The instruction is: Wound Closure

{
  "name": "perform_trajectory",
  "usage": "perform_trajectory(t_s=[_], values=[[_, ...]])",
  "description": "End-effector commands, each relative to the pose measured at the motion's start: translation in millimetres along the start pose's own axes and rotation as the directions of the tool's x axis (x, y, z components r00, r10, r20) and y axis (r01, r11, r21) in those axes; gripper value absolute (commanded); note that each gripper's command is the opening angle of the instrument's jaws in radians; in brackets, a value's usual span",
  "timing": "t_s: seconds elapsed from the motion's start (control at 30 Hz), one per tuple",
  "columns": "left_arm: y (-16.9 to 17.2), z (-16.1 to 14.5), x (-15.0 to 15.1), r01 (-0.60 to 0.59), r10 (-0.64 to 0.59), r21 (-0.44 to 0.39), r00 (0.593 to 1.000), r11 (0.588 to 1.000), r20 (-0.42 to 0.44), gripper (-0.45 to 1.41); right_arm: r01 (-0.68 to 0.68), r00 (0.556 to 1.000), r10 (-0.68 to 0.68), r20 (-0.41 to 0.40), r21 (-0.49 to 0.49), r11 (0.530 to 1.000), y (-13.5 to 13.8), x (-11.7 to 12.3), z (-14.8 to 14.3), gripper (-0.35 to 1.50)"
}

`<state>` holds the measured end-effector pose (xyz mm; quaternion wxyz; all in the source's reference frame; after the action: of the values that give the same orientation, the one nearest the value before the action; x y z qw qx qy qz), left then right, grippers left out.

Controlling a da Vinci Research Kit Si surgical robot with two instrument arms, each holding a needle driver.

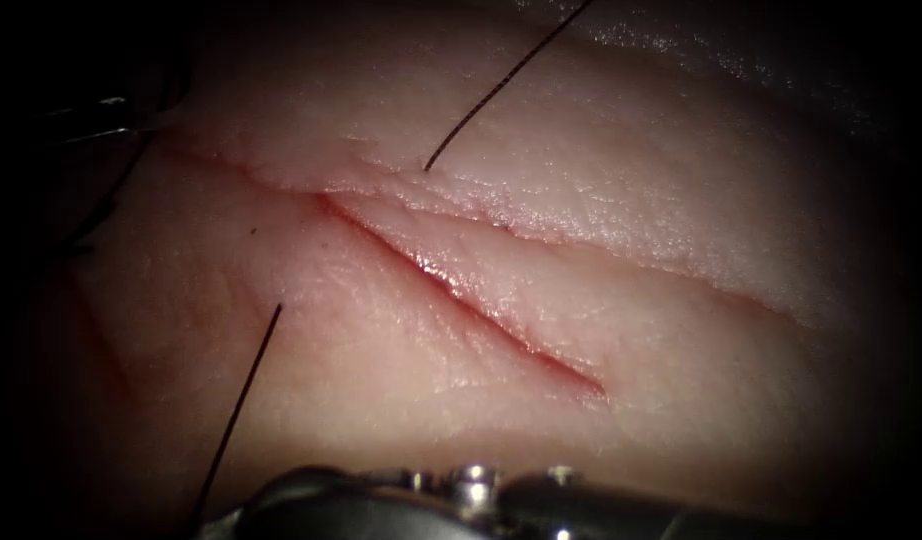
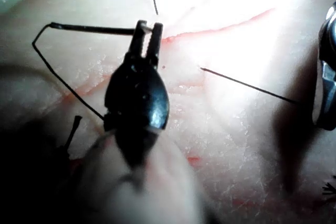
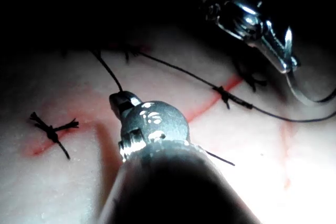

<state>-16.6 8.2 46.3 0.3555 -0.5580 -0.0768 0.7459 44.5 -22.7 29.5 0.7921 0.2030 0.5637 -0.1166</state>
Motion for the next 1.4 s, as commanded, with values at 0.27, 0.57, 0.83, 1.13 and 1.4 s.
perform_trajectory(t_s=[0.27,0.57,0.83,1.13,1.4], values=[[0.1,0.6,-0.6,0.001,-0.001,-0.001,1.0,1.0,0.0,-0.45,-0.031,0.999,0.033,-0.023,0.083,0.996,-0.9,1.5,1.6,-0.35],[0.1,0.6,-0.6,0.001,-0.001,-0.001,1.0,1.0,0.0,-0.45,-0.086,0.991,0.073,-0.115,-0.113,0.99,3.5,2.1,-1.1,1.33],[0.1,0.6,-0.6,0.001,-0.001,-0.001,1.0,1.0,0.0,-0.45,-0.097,0.992,0.073,-0.105,-0.246,0.965,6.6,-0.3,-6.0,1.36],[0.1,0.6,-0.6,0.0,0.0,-0.001,1.0,1.0,0.0,-0.45,-0.067,0.997,0.054,-0.046,-0.339,0.938,8.9,-6.0,-6.0,1.35],[0.1,0.6,-0.6,0.0,0.0,-0.001,1.0,1.0,0.0,-0.45,-0.03,0.998,0.05,0.044,-0.367,0.93,9.8,-12.1,-4.0,1.35]])
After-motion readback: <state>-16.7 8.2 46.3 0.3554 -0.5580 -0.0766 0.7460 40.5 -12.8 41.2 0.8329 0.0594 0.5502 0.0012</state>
